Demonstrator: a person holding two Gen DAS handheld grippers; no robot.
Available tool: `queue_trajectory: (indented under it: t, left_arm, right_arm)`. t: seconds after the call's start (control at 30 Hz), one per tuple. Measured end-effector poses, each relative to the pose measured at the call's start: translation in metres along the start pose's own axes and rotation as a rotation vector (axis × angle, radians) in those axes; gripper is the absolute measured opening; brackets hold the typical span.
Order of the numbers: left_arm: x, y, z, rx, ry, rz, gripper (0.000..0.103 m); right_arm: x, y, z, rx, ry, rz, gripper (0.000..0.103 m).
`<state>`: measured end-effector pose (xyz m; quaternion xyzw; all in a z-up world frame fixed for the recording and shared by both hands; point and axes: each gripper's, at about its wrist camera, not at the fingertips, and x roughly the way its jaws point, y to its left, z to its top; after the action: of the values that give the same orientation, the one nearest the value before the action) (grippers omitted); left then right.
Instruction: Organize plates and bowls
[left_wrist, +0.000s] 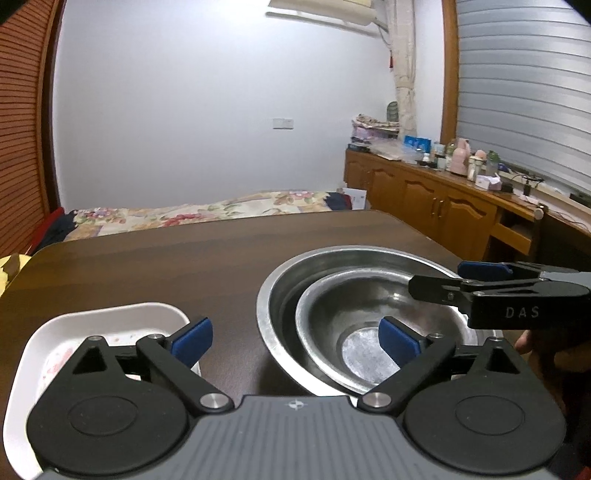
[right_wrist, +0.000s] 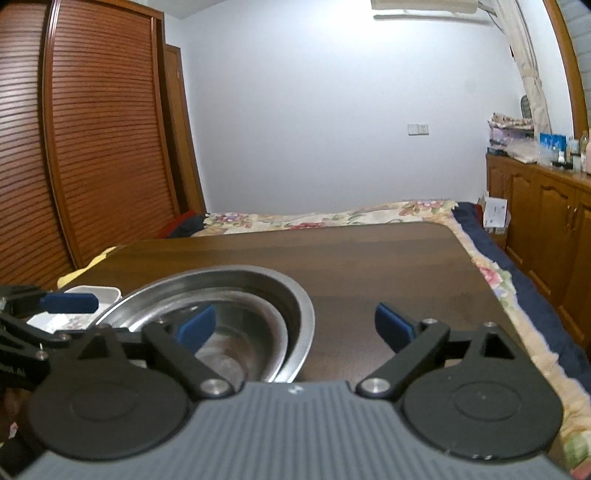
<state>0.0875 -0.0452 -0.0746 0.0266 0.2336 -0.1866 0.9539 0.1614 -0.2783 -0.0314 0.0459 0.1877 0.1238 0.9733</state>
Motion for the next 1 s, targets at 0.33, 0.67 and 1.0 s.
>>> queue_trajectory:
  t: [0.33, 0.67, 1.0]
  left_arm:
    - [0.0003, -0.0055, -0.001, -0.023, 0.007, 0.025, 0.094]
    - [0.006, -0.0012, -0.0031, -0.06, 0.049, -0.001, 0.068]
    - [0.0065, -0.0033, -0.0091, -0.085, 0.061, -0.027, 0.046]
  right_arm:
    - [0.0009, 0.0076, -0.0006, -0.041, 0.008, 0.072, 0.103]
    - [0.0043, 0.0077, 0.0006, -0.04, 0.025, 0.081, 0.102]
    - [0.0095, 0.0099, -0.0012, -0.044, 0.054, 0.079, 0.061]
